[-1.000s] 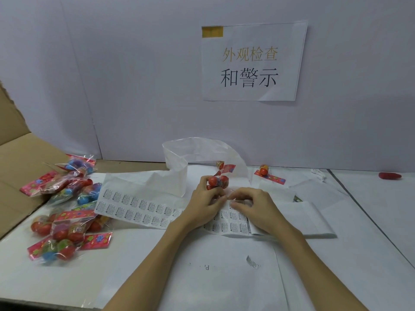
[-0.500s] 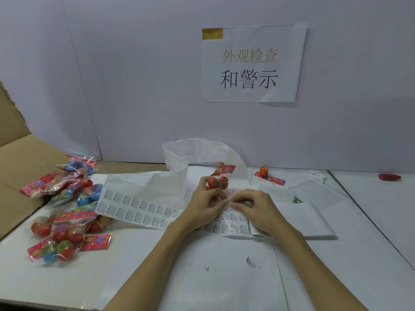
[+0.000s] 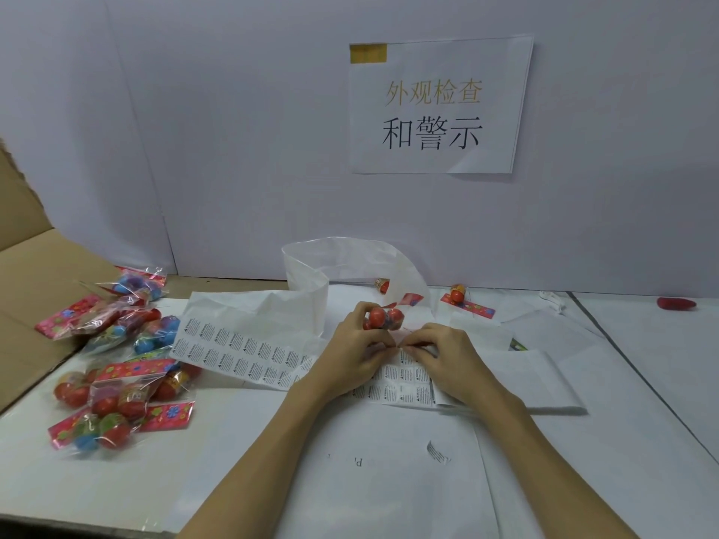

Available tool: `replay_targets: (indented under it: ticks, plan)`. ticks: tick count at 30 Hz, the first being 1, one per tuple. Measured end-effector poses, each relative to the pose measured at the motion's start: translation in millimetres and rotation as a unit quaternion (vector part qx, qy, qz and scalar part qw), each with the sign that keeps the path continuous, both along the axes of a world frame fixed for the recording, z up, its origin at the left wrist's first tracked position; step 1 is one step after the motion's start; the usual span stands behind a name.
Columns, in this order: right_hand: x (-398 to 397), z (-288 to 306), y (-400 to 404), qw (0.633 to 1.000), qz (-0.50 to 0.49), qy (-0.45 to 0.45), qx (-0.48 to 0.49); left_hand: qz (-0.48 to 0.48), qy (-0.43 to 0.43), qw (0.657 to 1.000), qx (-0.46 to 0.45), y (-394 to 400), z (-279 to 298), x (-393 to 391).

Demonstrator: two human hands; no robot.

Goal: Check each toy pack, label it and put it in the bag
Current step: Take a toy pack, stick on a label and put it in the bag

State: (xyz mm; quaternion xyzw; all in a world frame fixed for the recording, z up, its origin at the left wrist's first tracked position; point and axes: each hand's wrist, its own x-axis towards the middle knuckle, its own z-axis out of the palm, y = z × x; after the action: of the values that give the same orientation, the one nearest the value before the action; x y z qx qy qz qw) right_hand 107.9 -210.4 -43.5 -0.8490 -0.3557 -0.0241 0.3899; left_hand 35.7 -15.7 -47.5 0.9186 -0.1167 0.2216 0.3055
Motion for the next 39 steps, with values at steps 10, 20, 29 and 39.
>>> replay_targets:
  ticks: [10,20,29,39]
  plan:
    - [2,6,-11,0.998,0.008,0.038,0.039,0.010,0.015,1.000,0.006,4,-1,1]
    - [1,3,-9,0.998,0.026,0.039,0.037,0.010,0.019,1.000,-0.006,3,1,-1]
    - [-2,6,-6,0.994,0.000,0.098,0.058,0.018,0.032,0.999,-0.002,3,2,-1]
    - [-2,16,-3,0.963,-0.072,0.129,0.224,0.040,0.007,0.984,-0.171,1,12,-2]
